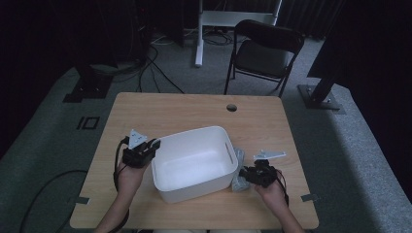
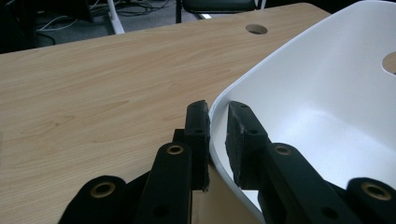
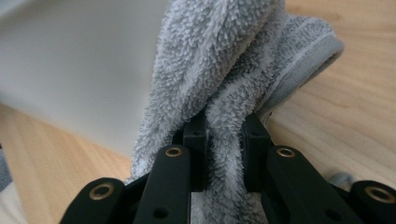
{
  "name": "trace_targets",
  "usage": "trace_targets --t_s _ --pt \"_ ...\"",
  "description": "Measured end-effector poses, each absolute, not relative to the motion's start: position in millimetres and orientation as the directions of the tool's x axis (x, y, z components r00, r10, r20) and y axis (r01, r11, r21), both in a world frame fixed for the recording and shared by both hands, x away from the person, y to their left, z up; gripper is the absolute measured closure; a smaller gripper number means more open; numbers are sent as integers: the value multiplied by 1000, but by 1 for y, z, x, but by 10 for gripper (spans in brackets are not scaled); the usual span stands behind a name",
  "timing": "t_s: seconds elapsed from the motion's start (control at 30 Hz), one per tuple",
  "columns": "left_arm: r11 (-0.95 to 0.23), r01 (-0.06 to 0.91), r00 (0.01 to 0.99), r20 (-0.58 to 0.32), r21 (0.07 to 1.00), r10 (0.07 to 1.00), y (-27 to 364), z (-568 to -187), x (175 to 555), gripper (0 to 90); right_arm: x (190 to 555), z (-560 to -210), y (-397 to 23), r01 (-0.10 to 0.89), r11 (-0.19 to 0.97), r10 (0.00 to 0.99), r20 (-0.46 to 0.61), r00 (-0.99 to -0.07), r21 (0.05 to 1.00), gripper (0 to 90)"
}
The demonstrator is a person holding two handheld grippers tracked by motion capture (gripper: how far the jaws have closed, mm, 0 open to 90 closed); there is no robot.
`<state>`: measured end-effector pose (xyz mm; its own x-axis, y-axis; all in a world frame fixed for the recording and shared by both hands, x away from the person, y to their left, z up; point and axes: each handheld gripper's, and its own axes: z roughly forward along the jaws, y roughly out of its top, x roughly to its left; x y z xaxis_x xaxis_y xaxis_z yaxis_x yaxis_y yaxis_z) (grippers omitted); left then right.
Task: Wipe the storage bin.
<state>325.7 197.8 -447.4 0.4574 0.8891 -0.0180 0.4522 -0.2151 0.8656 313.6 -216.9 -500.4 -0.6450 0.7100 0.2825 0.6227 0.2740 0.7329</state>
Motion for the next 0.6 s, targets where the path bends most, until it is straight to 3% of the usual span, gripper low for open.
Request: trace_targets --t_s 0.6 --pt "-215 454 458 -19 864 889 197 -447 326 787 341 -484 -217 602 286 677 287 -678 746 772"
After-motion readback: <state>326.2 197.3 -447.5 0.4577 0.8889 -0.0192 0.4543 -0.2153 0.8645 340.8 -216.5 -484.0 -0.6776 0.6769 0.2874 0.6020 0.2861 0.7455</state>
